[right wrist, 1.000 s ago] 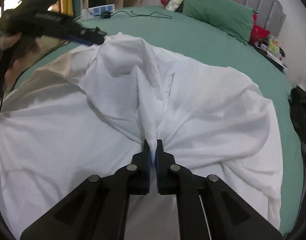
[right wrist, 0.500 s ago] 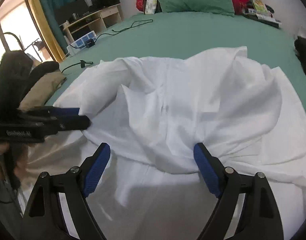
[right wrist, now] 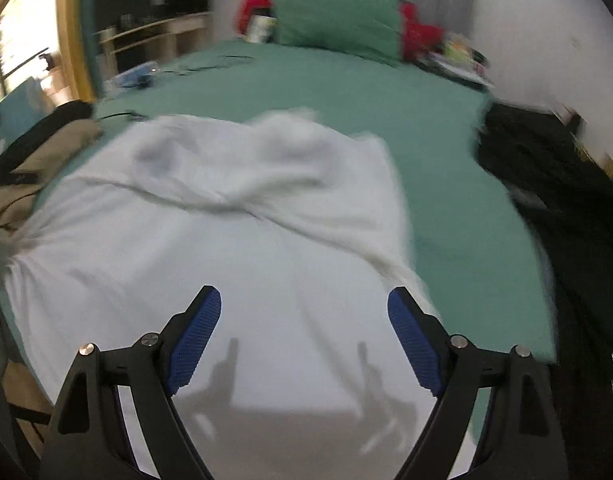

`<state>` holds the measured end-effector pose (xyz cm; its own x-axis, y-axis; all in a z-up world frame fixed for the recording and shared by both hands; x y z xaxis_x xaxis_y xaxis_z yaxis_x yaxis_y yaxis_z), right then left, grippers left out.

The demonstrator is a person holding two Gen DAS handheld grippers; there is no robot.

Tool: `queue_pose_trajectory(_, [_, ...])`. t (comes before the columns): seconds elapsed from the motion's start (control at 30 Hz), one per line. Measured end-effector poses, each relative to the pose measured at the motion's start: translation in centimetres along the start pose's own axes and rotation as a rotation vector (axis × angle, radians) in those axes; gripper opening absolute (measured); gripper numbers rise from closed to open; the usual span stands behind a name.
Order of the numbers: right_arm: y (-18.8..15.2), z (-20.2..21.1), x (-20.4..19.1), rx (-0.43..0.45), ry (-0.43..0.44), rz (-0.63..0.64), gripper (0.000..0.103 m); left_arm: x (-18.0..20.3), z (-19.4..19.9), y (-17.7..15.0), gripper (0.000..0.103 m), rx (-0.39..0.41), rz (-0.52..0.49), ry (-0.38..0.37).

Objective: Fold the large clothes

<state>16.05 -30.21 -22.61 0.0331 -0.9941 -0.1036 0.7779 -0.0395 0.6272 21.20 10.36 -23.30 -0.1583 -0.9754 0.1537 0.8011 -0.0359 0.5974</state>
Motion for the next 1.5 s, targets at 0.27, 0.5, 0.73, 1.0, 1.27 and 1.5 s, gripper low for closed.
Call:
queue_pose_trajectory(0.27, [-3.3,2.3,10.9,-0.099,-0.097,-0.289,0.085,-1.4,0.9,-6.5,0.061,-0.065,0.127,-0.005])
queue_pose_trajectory(0.5, [-5.2,0.9,11.6,-0.192,-0.086,-0.284,0.085,-0.9,0.6,-9.0,0.061,-0.093,0.092,0.110])
queue_pose_trajectory(0.73, [-7.5,-0.9,10.9,-0.260,-0.080,-0.242,0.085,-2.4,1.6,-9.0,0.067,-0.075,0.124,0.208])
queue_pose_trajectory(1.0, [-8.6,0.1,8.7,-0.295,-0.065,-0.177,0.010,-3.7,0.4,-10.1,0.073,-0.159,0.163,0.209])
queue_pose_trajectory(1.27, [-8.8,1.5,7.8,-0.280,0.038,-0.271,0.005,-2.8,0.7,-10.7,0.073,-0.192,0.099,0.171])
queue_pose_trajectory(1.5, [-8.6,3.4,8.3,-0.208,-0.037,-0.276,0.004,-2.6,1.2,-10.4,0.010,-0.182,0.100,0.120])
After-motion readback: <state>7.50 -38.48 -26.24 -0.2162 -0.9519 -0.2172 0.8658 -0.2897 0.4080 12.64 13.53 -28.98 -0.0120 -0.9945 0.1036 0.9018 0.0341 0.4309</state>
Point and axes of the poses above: each gripper's, at about its wrist camera, not at the fingertips, and z roughly against the way its jaws point, x to its right, y to its top, the point moved 5 cm from there along -z, roughly the way its jaws point, and after that the axes turned 13 degrees about -z, right-handed, at the moved point
